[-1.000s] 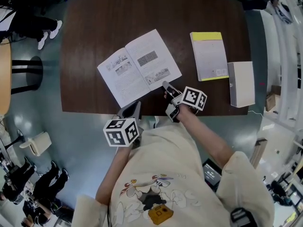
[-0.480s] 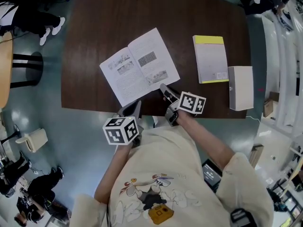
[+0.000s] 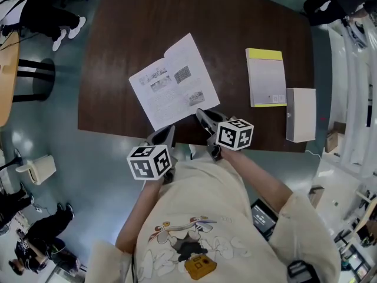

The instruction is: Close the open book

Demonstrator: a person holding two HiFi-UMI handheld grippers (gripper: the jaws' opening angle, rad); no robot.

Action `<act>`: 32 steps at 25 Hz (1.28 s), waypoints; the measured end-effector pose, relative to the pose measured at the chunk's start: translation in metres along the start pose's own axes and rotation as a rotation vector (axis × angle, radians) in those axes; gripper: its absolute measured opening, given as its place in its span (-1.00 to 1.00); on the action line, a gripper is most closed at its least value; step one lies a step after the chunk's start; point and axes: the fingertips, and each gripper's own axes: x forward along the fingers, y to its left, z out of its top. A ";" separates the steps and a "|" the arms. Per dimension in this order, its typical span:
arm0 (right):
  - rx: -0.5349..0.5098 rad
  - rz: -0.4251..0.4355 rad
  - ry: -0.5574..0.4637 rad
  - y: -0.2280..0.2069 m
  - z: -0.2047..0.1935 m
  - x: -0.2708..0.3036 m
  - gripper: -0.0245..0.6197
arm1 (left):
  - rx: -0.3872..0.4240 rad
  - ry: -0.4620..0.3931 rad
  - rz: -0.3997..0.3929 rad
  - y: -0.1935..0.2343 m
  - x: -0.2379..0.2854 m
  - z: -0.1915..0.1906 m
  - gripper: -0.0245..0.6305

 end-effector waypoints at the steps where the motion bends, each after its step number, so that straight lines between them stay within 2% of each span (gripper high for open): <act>1: -0.045 -0.016 0.015 0.000 -0.001 0.001 -0.86 | -0.005 0.000 0.003 0.002 0.000 -0.001 -0.91; 7: -0.259 -0.078 0.092 0.010 -0.009 0.008 -0.86 | -0.034 -0.008 0.015 0.015 -0.008 -0.004 -0.91; 19: -0.546 -0.143 0.213 0.033 -0.033 0.030 -0.86 | -0.088 -0.040 0.037 0.043 -0.029 -0.010 -0.91; 27: -0.626 -0.168 0.304 0.038 -0.051 0.045 -0.86 | -0.120 -0.054 0.041 0.058 -0.037 -0.013 -0.91; 32: -0.712 -0.178 0.371 0.039 -0.064 0.056 -0.86 | -0.146 -0.055 0.040 0.066 -0.041 -0.018 -0.91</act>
